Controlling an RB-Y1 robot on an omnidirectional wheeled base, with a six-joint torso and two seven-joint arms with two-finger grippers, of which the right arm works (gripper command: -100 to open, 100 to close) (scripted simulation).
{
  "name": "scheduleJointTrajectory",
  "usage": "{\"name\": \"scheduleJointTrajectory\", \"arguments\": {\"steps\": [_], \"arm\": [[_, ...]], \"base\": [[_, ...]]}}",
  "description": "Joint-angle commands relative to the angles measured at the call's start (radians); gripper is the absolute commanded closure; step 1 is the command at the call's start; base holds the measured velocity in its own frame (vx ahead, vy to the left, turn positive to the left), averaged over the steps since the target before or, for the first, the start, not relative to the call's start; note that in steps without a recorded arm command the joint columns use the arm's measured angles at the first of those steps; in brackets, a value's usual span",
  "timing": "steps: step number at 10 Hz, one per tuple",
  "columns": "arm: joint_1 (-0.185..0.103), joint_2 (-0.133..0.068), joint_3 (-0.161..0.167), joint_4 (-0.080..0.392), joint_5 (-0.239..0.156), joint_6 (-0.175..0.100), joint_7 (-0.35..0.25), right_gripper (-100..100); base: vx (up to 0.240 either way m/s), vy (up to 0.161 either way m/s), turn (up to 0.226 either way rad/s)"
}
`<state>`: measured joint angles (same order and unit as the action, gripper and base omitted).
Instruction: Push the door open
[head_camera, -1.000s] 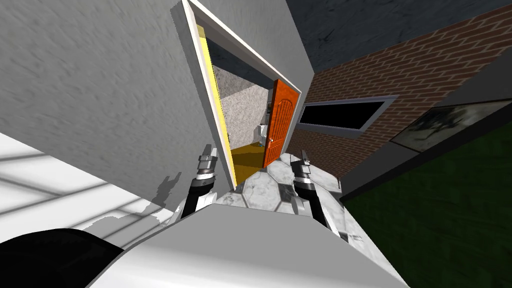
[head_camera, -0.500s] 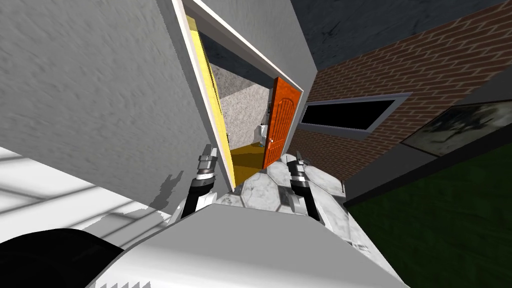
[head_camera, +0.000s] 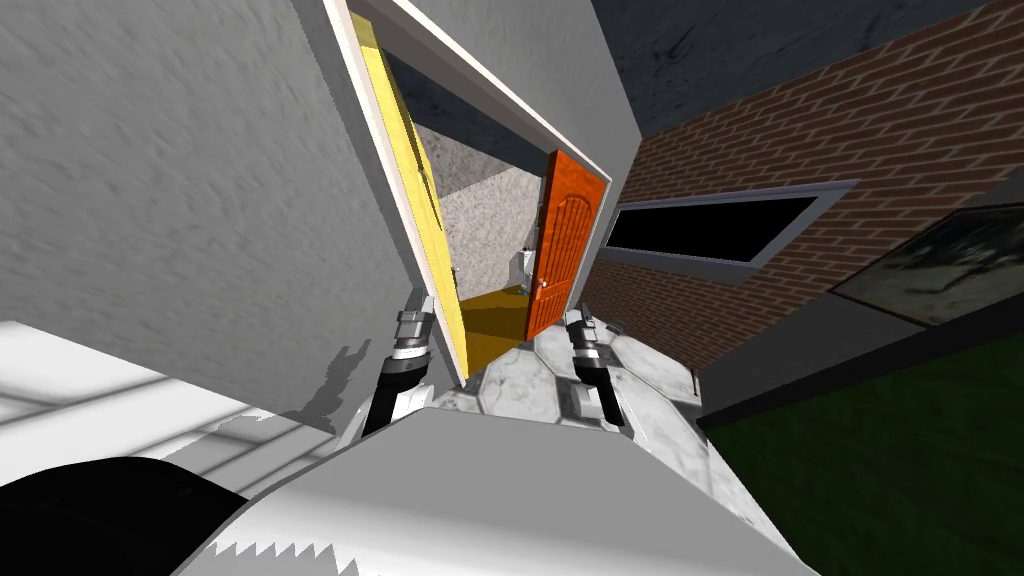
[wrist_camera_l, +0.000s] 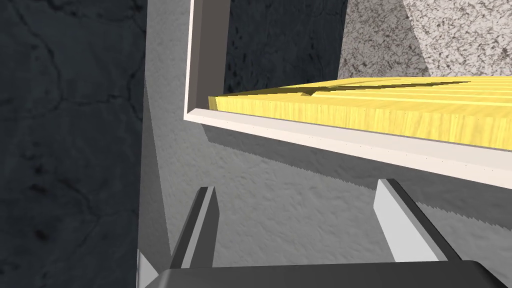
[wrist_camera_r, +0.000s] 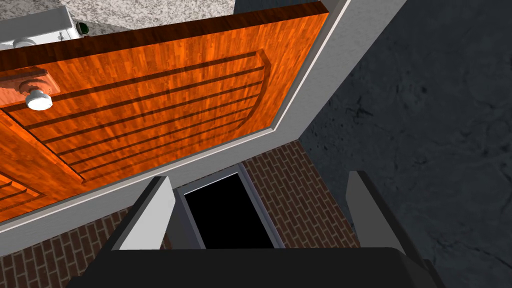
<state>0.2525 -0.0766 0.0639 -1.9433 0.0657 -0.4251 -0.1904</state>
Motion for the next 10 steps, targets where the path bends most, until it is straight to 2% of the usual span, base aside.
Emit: {"name": "scheduleJointTrajectory", "arguments": {"steps": [1, 10], "arm": [[-0.021, -0.005, 0.005, 0.04, 0.005, -0.005, -0.01, -100], [-0.159, -0.026, 0.032, 0.279, 0.039, -0.03, -0.063, -100]], "base": [[0.08, -0.081, 0.053], [0.088, -0.091, 0.055]]}}
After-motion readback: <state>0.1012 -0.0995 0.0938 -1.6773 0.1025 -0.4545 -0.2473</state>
